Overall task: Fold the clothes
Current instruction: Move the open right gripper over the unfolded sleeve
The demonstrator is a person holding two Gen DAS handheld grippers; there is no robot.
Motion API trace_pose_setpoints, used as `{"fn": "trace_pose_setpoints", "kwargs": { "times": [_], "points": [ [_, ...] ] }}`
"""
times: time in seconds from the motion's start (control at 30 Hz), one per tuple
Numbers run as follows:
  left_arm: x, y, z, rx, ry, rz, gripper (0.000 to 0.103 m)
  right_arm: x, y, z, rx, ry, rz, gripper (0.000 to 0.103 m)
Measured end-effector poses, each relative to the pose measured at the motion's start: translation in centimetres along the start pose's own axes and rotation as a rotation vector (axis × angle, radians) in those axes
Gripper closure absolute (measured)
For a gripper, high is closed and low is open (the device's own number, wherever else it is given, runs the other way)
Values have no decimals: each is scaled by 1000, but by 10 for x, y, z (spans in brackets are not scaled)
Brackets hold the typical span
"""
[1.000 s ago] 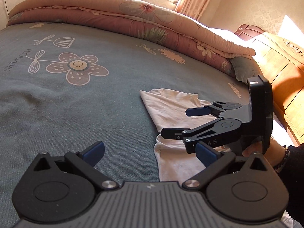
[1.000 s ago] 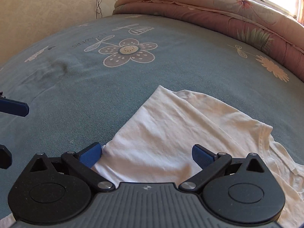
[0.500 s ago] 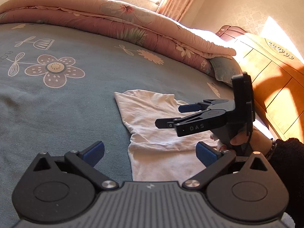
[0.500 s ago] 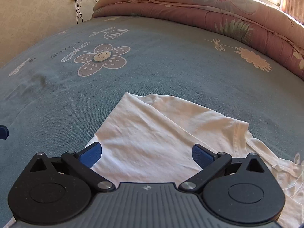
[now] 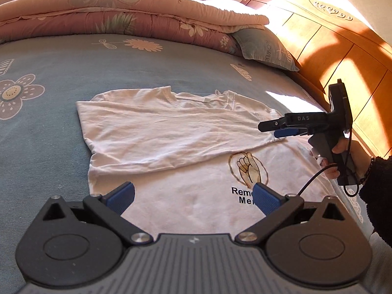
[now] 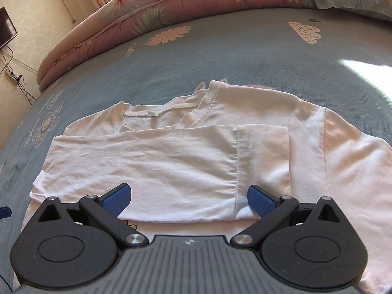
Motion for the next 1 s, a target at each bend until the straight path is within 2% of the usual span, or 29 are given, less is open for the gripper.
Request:
{"fn": "trace_pose_setpoints", "kwargs": {
  "times": [0.17, 0.4, 0.57, 0.83, 1.0],
  "points": [
    [27, -9, 0, -32, -73, 18, 1, -17, 43, 19, 18, 74, -9, 0],
    [54, 0, -5, -21, -133, 41, 1, -18, 94, 69, -19, 122, 43, 0],
    [71, 9, -11, -2, -166, 49, 1, -18, 91, 106, -40, 169, 131, 0],
    [98, 14, -15, 13, -219, 81, 1, -23, 101, 183, -29, 219, 215, 0],
    [112, 9, -15, -1, -241, 91, 1, -13, 117, 221, 69, 214, 231, 0]
  ]
}}
Point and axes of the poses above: each gripper's, at about its wrist camera, not at the fingertips, and y roughly against the way its jaws point, x to its right, z to its underside, the point moved 2 cm from there along -y, roughly the way its jaws point, and after that the axes turned 9 degrees about -y, right-handed, at the moved point
